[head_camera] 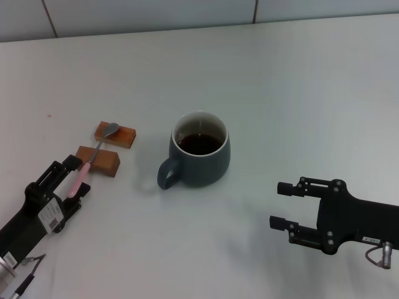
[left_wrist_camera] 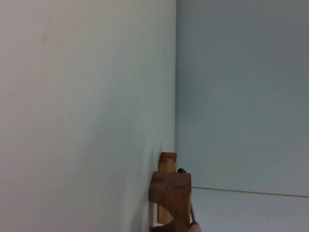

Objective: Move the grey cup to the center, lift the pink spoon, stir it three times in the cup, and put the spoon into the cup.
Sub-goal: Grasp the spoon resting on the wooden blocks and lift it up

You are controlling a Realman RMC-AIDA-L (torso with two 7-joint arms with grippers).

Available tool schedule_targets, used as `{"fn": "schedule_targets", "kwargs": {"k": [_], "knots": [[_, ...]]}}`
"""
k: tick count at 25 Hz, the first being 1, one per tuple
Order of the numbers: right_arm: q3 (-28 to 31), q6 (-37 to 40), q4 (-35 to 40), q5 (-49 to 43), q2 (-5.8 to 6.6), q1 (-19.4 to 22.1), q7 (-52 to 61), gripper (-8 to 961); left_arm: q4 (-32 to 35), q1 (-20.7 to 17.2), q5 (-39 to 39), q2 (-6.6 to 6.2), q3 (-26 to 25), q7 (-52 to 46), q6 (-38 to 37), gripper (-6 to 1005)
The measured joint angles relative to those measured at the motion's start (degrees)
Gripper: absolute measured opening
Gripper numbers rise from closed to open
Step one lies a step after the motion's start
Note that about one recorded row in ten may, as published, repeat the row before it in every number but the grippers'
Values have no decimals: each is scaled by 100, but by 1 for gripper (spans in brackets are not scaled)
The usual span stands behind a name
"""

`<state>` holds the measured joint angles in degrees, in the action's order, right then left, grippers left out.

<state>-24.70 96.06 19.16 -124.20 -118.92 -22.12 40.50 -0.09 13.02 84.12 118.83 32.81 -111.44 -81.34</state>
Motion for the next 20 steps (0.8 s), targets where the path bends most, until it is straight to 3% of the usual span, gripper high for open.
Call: {"fn": "schedule_targets", "kwargs": {"k": [11,20], "knots": [[0,0,0,0,6,-49,74,609,-67,86,-1,9,-39,42,94,759],[0,0,0,1,9,-63,74,609,-125,138,-1,7,-38,13,207,613]]}}
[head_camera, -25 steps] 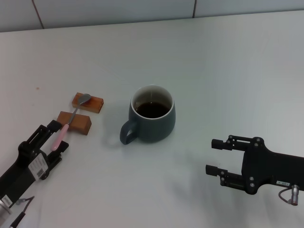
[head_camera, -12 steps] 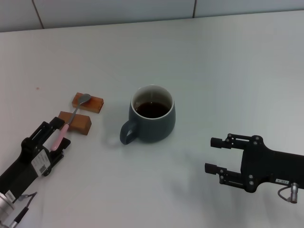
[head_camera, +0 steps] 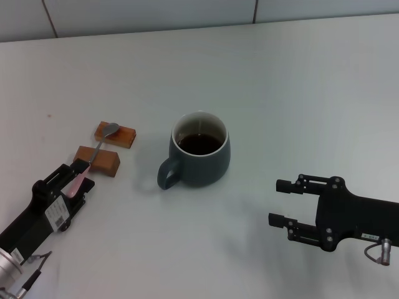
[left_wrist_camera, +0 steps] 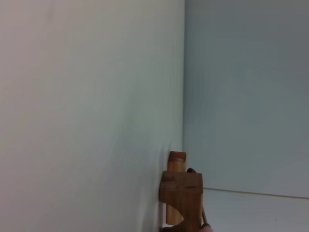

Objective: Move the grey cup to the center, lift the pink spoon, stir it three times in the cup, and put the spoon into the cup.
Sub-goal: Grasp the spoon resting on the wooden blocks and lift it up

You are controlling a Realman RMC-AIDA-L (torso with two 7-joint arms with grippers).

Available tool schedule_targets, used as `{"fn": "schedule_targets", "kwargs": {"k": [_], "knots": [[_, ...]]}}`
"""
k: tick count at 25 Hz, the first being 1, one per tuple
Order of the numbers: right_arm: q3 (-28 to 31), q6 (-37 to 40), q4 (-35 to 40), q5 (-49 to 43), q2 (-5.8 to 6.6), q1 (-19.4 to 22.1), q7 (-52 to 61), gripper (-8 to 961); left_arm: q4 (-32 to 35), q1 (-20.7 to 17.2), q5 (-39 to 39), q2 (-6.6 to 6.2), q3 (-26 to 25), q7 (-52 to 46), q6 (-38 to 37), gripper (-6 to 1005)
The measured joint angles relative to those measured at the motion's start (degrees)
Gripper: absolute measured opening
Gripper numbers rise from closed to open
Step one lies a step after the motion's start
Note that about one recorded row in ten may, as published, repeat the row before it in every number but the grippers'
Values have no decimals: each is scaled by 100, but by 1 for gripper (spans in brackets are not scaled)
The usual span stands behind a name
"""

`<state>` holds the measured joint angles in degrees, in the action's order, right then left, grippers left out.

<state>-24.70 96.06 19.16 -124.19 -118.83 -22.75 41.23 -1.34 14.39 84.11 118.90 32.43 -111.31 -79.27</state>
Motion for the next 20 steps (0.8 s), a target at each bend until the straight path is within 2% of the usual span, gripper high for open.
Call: {"fn": "schedule_targets", "kwargs": {"k": [7,12,20], "knots": [[0,0,0,0,0,-2,-1,609,-15,20,0,-7,0,-25,30,513],[0,0,0,5,0,-2,0,609,-15,30,0,-8,0,-27,72,510],[0,0,0,8,-3,-24,46,609,-6,38,0,-15,0,-9,109,401]]}}
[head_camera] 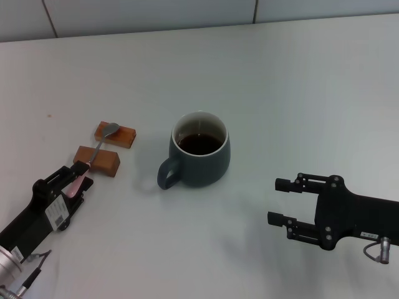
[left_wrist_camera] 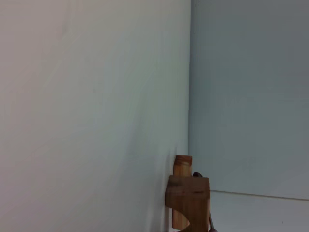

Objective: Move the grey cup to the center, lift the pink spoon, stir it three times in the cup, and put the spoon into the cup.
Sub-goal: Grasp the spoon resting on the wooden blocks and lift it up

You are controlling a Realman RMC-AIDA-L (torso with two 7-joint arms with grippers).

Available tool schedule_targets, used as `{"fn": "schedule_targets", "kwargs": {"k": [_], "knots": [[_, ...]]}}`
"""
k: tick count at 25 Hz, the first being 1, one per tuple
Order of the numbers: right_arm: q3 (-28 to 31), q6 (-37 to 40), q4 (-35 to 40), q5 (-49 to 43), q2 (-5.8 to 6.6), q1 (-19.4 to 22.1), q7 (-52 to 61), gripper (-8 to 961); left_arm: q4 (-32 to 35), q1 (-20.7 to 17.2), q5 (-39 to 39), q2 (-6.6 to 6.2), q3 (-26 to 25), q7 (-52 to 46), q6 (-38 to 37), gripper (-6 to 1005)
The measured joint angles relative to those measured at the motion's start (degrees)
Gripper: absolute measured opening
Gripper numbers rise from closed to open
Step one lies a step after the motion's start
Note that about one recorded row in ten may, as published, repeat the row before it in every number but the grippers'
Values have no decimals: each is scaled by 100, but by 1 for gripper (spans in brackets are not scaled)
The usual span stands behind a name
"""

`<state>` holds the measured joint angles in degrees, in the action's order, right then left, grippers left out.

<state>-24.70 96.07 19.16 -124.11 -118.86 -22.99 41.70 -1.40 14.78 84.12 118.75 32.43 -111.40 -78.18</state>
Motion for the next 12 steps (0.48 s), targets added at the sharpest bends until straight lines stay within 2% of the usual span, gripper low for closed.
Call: {"fn": "schedule_targets", "kwargs": {"k": [12], "knots": [[0,0,-4,-1,-6,-16,10,609,42,31,32,-12,0,-1,62,322]]}}
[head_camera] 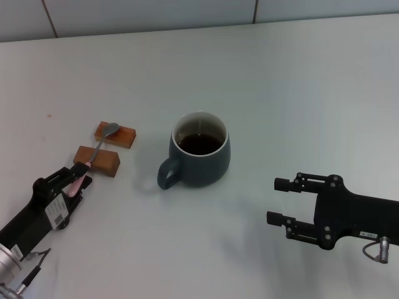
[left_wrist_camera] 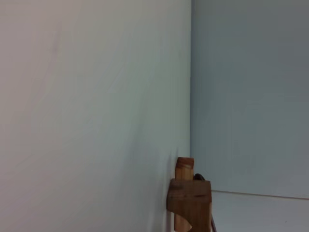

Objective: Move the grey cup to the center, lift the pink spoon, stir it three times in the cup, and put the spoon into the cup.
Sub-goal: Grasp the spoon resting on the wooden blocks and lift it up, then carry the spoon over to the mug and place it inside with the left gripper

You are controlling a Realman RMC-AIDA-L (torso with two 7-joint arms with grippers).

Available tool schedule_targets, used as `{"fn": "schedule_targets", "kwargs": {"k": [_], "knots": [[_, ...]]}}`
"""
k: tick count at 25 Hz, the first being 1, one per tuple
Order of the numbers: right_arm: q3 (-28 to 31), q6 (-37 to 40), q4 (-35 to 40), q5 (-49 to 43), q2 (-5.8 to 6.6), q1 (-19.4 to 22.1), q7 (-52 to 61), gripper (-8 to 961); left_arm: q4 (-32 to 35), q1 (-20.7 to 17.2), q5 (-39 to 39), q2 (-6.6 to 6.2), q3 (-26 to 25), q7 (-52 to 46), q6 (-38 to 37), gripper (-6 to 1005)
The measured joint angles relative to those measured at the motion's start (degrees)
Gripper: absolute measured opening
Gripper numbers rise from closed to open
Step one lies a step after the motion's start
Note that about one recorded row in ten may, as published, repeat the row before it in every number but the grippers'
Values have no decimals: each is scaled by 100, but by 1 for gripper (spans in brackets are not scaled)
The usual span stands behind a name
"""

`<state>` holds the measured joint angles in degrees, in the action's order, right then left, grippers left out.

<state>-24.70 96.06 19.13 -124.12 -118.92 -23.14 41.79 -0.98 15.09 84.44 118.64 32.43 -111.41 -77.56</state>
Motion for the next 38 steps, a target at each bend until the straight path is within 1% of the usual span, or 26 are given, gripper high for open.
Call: {"fn": "schedule_targets", "kwargs": {"k": [4,11,13,20,22,24,25,27,29,32,35,37,38], "knots": [[0,0,-5,-3,0,-17,8,609,2,13,10,2,1,-7,26,296],[0,0,1,-7,0,-50,38,609,9,21,12,2,2,44,45,282],[0,0,2,-8,0,-58,51,609,11,21,12,2,1,58,48,165],[0,-5,4,-7,0,-78,81,609,12,62,0,11,0,262,50,166],[0,-7,4,-7,0,-83,82,609,27,82,-17,11,-19,413,-62,166],[1,-9,4,-7,0,-96,83,609,66,119,-31,15,-107,618,-297,166],[1,-9,4,-7,0,-96,83,609,66,119,-31,15,-107,618,-297,161],[0,-19,3,-7,0,-101,83,609,112,210,-32,16,-225,871,-616,150],[1,-64,-6,-10,0,-108,83,609,133,239,-33,15,-248,926,-705,139],[0,-77,-19,-11,-1,-117,84,609,435,460,-33,22,-289,1413,-1291,134],[0,-97,-33,-13,-5,-136,84,609,733,795,-1,22,-219,2046,-1941,134],[0,-126,-46,-13,-9,-145,84,609,1065,1055,19,12,-17,2332,-2257,134],[1,-141,-56,-13,-13,-148,84,609,1331,1171,24,10,164,2392,-2388,134]]}}
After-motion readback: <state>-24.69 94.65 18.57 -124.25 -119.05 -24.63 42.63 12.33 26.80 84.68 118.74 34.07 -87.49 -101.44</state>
